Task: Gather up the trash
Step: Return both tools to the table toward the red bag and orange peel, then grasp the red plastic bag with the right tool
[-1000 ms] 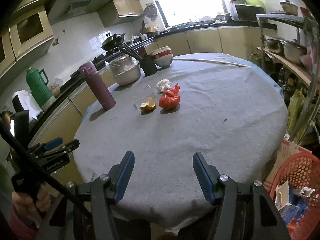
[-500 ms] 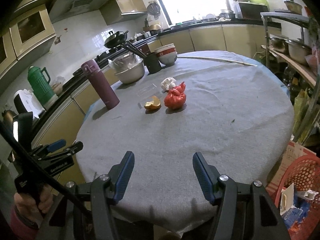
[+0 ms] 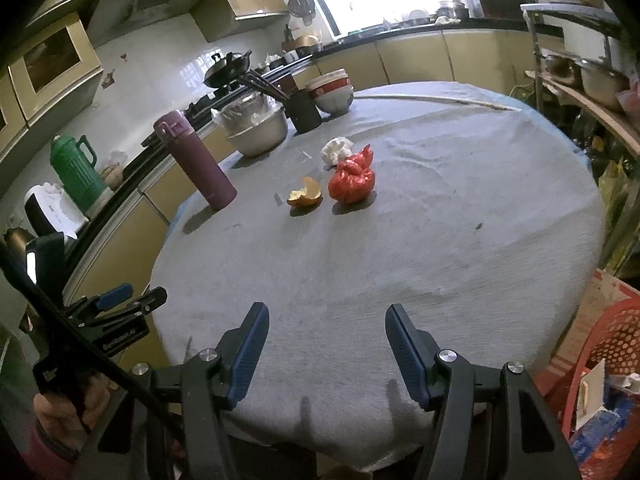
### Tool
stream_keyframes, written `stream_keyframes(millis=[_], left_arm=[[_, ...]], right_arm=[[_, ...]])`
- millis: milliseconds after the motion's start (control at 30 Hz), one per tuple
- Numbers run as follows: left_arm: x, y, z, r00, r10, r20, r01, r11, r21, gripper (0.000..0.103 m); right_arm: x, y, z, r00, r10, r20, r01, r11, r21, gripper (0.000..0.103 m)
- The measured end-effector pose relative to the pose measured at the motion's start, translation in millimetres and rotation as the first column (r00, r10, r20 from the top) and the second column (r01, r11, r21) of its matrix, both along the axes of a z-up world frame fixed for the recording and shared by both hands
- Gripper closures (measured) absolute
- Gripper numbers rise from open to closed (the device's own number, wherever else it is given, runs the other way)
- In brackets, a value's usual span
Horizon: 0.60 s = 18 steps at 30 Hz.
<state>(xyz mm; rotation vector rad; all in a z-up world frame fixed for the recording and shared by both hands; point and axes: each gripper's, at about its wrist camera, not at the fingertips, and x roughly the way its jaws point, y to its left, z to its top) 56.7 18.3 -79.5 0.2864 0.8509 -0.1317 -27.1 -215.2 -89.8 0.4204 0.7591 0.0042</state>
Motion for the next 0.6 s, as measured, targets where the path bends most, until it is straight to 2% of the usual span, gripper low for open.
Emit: stream_keyframes(millis=[600], left_arm=[[17, 7, -21, 0.998, 0.024, -0.059, -0.024, 1.000, 0.015, 0.038]], right_arm=[[43, -7, -16, 0.999, -0.004, -0.050, 0.006, 0.999, 0.036, 0.040]])
